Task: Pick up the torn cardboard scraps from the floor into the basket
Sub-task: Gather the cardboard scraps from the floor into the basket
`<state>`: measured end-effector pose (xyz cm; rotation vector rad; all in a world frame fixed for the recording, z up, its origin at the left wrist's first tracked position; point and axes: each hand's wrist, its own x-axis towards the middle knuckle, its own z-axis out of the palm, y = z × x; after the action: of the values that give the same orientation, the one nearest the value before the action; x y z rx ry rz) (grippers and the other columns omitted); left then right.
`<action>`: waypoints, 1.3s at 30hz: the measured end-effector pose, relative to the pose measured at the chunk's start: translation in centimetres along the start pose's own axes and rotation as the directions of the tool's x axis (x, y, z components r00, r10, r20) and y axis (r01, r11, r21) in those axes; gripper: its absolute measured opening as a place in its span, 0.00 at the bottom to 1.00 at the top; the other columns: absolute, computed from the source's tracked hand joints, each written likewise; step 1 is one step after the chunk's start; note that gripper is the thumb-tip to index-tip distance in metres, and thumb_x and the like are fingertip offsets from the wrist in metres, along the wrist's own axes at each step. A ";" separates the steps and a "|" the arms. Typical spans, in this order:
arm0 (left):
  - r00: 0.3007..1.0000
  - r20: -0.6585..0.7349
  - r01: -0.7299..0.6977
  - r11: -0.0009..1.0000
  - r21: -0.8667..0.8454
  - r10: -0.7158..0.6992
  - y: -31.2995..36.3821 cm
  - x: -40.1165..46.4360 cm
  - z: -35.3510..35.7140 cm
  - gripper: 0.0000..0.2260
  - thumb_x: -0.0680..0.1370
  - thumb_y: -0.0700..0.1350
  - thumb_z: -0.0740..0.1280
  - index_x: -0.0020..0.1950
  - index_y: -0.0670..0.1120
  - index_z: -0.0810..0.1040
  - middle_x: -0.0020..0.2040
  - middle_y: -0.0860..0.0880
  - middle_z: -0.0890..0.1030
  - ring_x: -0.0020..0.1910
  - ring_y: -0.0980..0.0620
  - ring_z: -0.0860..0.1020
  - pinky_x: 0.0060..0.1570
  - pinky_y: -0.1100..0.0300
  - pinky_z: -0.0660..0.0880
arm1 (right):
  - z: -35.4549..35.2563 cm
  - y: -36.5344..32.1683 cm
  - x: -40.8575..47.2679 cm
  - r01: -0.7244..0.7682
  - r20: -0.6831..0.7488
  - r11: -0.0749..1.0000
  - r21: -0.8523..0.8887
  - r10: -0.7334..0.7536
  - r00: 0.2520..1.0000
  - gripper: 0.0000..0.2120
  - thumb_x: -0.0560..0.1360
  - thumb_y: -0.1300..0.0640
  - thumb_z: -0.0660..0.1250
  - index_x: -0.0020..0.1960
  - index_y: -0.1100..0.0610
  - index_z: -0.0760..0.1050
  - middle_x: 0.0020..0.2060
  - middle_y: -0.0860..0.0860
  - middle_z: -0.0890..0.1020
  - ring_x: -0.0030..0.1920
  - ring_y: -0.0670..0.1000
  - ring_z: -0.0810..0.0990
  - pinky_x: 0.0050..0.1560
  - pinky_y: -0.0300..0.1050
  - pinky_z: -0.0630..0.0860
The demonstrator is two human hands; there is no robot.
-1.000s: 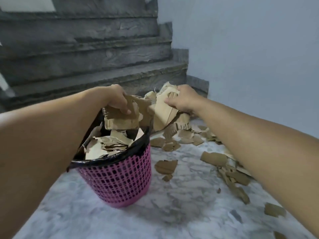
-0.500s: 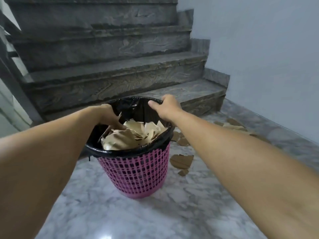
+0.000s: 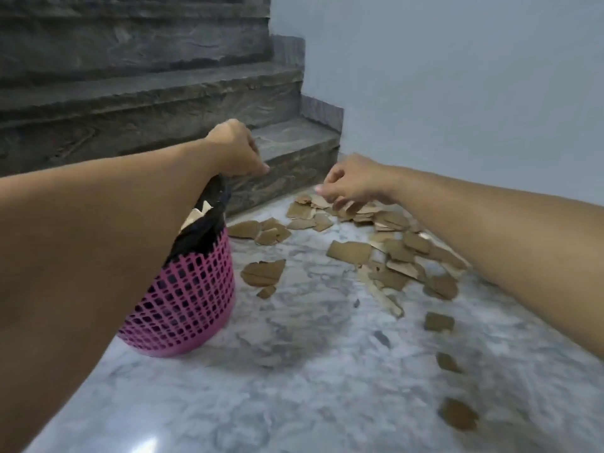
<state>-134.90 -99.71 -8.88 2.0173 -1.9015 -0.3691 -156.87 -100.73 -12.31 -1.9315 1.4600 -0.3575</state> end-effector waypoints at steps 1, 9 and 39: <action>0.999 0.047 -0.029 1.000 0.010 0.028 2.0 0.1 1.4 0.13 0.71 0.51 0.75 0.48 0.44 0.82 0.43 0.47 0.81 0.38 0.50 0.78 0.39 0.59 0.76 | -0.9 2.0 -1.0 -0.039 0.006 0.999 -0.025 0.039 0.999 0.14 0.77 0.49 0.69 0.48 0.61 0.79 0.42 0.54 0.84 0.43 0.51 0.85 0.45 0.49 0.84; 0.860 0.497 -0.201 0.972 0.123 0.115 10.7 -0.8 14.8 0.20 0.70 0.51 0.76 0.56 0.40 0.80 0.48 0.42 0.83 0.48 0.44 0.82 0.50 0.49 0.81 | -2.9 16.7 -7.0 -0.380 0.116 0.922 -0.079 0.387 0.915 0.11 0.76 0.55 0.70 0.53 0.62 0.77 0.51 0.57 0.81 0.46 0.54 0.81 0.48 0.51 0.80; 0.836 0.517 -0.356 0.899 0.254 0.184 9.3 -1.6 39.4 0.32 0.73 0.35 0.66 0.75 0.49 0.59 0.73 0.42 0.57 0.68 0.40 0.65 0.61 0.51 0.70 | 9.2 36.1 -11.9 -0.154 0.177 0.885 -0.440 0.253 0.951 0.19 0.71 0.62 0.69 0.61 0.55 0.75 0.58 0.54 0.75 0.57 0.57 0.76 0.53 0.46 0.73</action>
<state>-159.75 -101.22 -40.78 1.9298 -2.6964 -0.5356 -182.16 -91.57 -40.72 -2.0323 1.6616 0.3000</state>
